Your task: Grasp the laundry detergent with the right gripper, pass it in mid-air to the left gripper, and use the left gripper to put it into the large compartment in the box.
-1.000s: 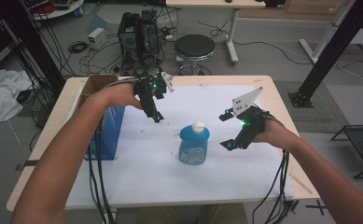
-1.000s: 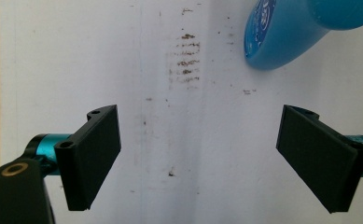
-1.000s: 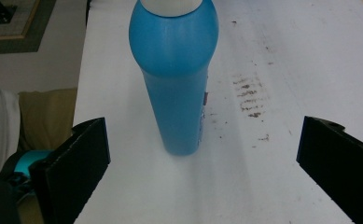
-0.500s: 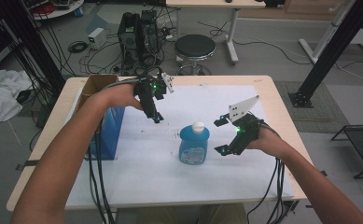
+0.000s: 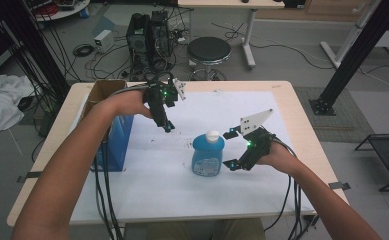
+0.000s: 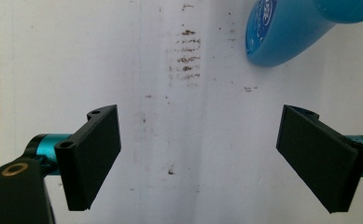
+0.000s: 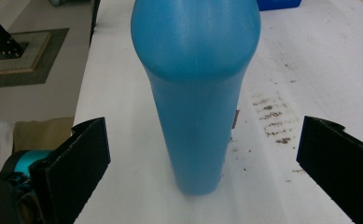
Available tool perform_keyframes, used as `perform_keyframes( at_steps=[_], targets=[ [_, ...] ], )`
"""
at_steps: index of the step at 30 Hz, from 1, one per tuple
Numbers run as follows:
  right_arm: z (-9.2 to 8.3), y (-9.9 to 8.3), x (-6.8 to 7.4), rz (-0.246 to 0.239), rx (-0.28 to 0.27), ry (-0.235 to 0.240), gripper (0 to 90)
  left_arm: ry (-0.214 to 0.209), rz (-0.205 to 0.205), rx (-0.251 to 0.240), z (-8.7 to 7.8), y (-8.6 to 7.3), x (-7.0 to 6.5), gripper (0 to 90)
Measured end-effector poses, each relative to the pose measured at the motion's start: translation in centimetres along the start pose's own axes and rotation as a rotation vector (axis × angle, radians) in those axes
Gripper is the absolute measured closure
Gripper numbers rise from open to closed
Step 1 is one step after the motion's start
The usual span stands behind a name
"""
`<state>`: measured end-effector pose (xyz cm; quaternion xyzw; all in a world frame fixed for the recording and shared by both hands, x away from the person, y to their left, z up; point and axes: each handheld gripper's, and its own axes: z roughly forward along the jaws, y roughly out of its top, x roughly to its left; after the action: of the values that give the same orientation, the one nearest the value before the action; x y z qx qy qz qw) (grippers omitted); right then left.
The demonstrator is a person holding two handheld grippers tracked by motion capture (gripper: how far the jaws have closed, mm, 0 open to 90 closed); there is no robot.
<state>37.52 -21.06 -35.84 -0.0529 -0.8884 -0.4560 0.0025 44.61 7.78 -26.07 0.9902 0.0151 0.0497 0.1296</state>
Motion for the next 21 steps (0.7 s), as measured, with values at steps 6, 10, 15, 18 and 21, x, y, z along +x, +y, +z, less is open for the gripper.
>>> perform_keyframes(
  at_steps=[6,10,15,18,21],
  targets=[
    [0.8,-0.3,0.2,0.021,0.005,0.017,1.6,-0.006,0.002,-0.001,0.1,0.1,0.0,13.8],
    [1.5,-0.2,0.1,-0.013,-0.027,0.020,1.6,-0.007,0.002,0.004,0.1,0.1,0.0,13.8],
    [2.2,-0.2,0.3,0.014,-0.027,0.024,1.6,-0.005,0.003,0.003,0.1,0.1,0.0,13.9],
    [2.5,-0.3,0.1,0.010,-0.039,0.028,1.6,-0.007,0.003,0.005,0.2,0.0,0.0,13.8],
    [2.7,-0.3,0.1,0.017,-0.055,0.022,1.6,-0.006,0.002,0.003,0.2,0.0,0.0,13.8]
  ],
)
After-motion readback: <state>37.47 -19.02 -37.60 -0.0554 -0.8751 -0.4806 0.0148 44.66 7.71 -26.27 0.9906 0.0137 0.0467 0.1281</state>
